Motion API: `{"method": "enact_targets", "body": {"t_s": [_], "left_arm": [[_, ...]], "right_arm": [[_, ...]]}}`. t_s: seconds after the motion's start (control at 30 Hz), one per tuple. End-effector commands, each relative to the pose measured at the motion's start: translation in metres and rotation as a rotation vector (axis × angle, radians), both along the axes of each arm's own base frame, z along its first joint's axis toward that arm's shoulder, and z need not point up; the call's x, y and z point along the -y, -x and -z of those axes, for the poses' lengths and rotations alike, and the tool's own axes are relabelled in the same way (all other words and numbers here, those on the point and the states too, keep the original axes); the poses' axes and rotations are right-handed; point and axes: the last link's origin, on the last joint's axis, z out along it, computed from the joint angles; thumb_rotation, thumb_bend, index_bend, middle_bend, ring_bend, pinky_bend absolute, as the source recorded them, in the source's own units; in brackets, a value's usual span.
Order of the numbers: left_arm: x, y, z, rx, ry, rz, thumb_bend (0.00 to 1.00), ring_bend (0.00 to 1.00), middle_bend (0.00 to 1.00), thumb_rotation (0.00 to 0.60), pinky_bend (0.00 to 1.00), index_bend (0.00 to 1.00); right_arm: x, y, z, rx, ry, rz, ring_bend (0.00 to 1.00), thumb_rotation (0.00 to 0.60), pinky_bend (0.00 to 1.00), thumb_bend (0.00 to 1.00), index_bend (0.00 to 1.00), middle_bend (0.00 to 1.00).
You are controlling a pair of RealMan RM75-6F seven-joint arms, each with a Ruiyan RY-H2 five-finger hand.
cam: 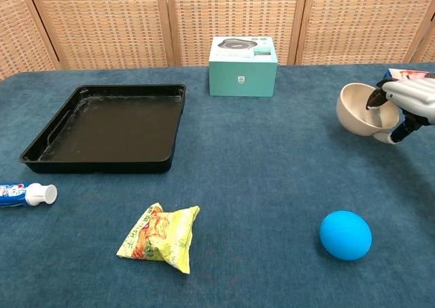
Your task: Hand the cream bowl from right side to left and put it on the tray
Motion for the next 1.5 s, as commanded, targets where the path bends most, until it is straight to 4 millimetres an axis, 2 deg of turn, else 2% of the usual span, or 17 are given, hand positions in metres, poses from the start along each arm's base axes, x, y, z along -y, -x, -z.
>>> {"method": "enact_targets", "body": {"t_s": [0.03,0.2,0.3,0.4,0.57,0.97,1.27,1.5], "left_arm": [[0.000,0.000,0.000,0.001,0.000,0.000,0.01,0.00,0.00,0.600,0.00,0.00],[0.000,0.000,-0.001,0.003,0.000,0.000,0.01,0.00,0.00,0.600,0.00,0.00],[0.000,0.000,-0.001,0.005,0.000,0.000,0.01,0.00,0.00,0.600,0.00,0.00],[0.000,-0.001,-0.002,0.007,0.000,0.002,0.01,0.00,0.00,0.600,0.00,0.00],[0.001,-0.002,-0.003,0.015,-0.002,0.007,0.01,0.00,0.00,0.600,0.00,0.00],[0.000,0.003,-0.005,0.047,0.010,-0.001,0.01,0.00,0.00,0.600,0.00,0.00],[-0.003,0.008,-0.007,0.069,0.012,-0.015,0.01,0.00,0.00,0.600,0.00,0.00],[-0.004,0.011,-0.007,0.077,0.021,-0.021,0.01,0.00,0.00,0.600,0.00,0.00]], "right_arm": [[0.000,-0.001,0.000,-0.002,0.000,-0.004,0.07,0.600,0.18,0.53,0.69,0.35],[-0.002,-0.008,0.000,0.002,0.005,-0.030,0.07,0.600,0.18,0.53,0.69,0.35],[-0.004,-0.020,0.001,0.002,0.000,-0.069,0.07,0.600,0.18,0.53,0.69,0.35],[-0.006,-0.048,0.008,0.003,-0.018,-0.144,0.08,0.600,0.18,0.53,0.69,0.35],[-0.006,-0.082,0.023,0.013,-0.048,-0.183,0.08,0.600,0.18,0.52,0.70,0.36],[0.002,-0.155,0.070,0.006,-0.118,-0.269,0.09,0.600,0.18,0.52,0.70,0.36],[0.003,-0.179,0.099,-0.014,-0.158,-0.293,0.10,0.600,0.18,0.52,0.70,0.36],[0.002,-0.185,0.116,-0.028,-0.179,-0.288,0.10,0.600,0.18,0.52,0.69,0.36]]}}
